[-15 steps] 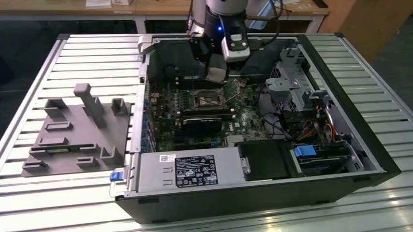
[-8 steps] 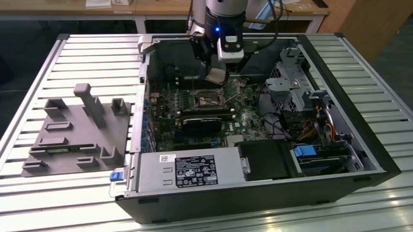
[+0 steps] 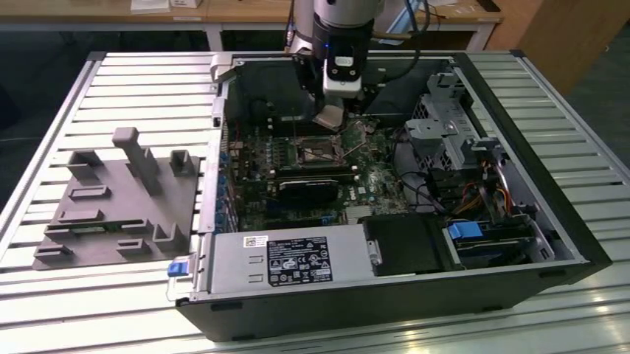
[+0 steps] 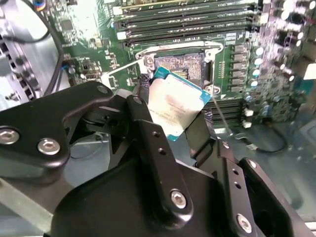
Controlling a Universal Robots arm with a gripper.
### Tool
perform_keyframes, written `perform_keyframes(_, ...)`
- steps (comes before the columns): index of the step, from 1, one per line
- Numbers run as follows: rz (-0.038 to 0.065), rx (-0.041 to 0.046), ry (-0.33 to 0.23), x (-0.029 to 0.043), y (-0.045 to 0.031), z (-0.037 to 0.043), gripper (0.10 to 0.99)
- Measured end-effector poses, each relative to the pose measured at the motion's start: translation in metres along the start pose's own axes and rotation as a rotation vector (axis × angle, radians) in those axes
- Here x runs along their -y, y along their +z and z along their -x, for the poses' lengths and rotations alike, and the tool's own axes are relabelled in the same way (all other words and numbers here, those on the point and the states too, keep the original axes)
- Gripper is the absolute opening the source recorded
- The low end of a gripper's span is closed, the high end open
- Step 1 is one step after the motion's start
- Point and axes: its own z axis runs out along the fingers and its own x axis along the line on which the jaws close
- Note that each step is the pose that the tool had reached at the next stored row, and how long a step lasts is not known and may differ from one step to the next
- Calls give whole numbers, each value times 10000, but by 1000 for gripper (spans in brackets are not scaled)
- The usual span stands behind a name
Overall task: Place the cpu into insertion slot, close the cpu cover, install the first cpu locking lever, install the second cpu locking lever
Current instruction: 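Place the cpu into insertion slot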
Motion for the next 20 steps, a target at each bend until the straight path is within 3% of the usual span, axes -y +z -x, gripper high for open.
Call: perform_keyframes(20, 66, 237, 3631, 4, 68, 1, 537)
